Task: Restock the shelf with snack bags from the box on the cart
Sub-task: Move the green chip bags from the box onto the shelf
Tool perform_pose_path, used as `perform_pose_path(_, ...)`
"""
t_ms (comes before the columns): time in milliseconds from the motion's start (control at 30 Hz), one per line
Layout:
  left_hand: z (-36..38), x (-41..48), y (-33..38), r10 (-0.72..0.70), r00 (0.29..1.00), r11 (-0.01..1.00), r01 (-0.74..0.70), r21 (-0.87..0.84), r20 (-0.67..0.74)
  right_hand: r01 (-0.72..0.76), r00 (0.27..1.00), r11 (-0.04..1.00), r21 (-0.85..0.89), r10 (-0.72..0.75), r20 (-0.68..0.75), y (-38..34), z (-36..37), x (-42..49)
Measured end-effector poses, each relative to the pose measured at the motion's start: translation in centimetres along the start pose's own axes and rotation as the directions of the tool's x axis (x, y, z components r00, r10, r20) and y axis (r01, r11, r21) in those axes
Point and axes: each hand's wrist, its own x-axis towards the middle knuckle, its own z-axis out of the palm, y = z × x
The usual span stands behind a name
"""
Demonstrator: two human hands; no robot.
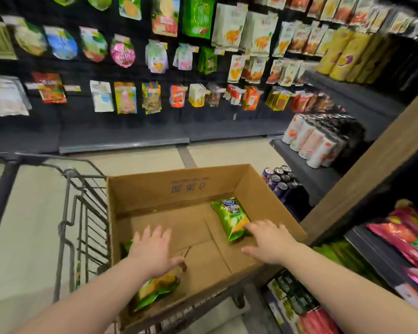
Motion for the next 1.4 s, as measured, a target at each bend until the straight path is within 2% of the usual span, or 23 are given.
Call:
perform_pose_path(233,3.0,3.2,-2.7,-0.145,0.984,0.98,0.157,-0.119,0.104,-0.005,0.993,1.0,0.009,0.004,0.116,0.7,1.3,7.0)
perform_pose_path(367,4.3,5.4,-3.7,-0.253,0.949,0.921,0.296,-0.255,0.187,-0.012,0.985,1.0,0.018,0.009,0.174,2.5,2.3,12.0)
perform_pose_path(533,6.1,8.6,-3.6,-0.411,0.865,0.726,0.502,-0.471,0.288,-0.049,0.967,0.996,0.075,0.029,0.255,5.4,4.3,18.5)
perform_pose_path(733,8.5,10.8,-4.5,-0.591,0.706,0.432,0.685,-0.587,0.39,-0.162,0.934,0.964,0.209,0.082,0.348,7.7,7.9,25.4)
perform_pose_path(833,9.4,11.2,-5.2,-0.659,0.641,0.308,0.707,-0.637,0.393,-0.256,0.93,0.907,0.334,0.136,0.341,8.4,9.5,28.0)
perform_pose_path(933,9.6,11.7,-4.9,-0.704,0.591,0.225,0.711,-0.666,0.393,-0.341,0.927,0.805,0.486,0.201,0.317,8.9,10.9,29.8)
perform_pose_path(1000,9.5,12.4,-4.3,-0.717,0.579,0.202,0.706,-0.678,0.389,-0.385,0.917,0.731,0.564,0.234,0.322,9.0,11.8,30.6)
perform_pose_path(1067,9.5,13.3,-3.6,-0.72,0.569,0.191,0.714,-0.674,0.399,-0.405,0.91,0.71,0.576,0.251,0.331,8.9,12.3,31.0)
perform_pose_path(1200,9.6,14.8,-2.5,-0.632,0.625,0.231,0.716,-0.659,0.457,-0.368,0.919,0.777,0.51,0.222,0.325,8.1,12.8,30.9)
perform_pose_path(1267,9.9,15.2,-2.2,-0.568,0.648,0.245,0.721,-0.648,0.507,-0.358,0.921,0.776,0.519,0.203,0.332,7.5,13.1,30.8)
perform_pose_path(1333,9.8,15.3,-1.9,-0.508,0.663,0.267,0.729,-0.631,0.55,-0.395,0.915,0.684,0.614,0.231,0.331,7.0,13.7,30.9)
perform_pose_path(1400,10.3,15.2,-1.8,-0.476,0.676,0.289,0.724,-0.627,0.562,-0.468,0.884,0.52,0.715,0.276,0.378,6.6,14.0,31.1)
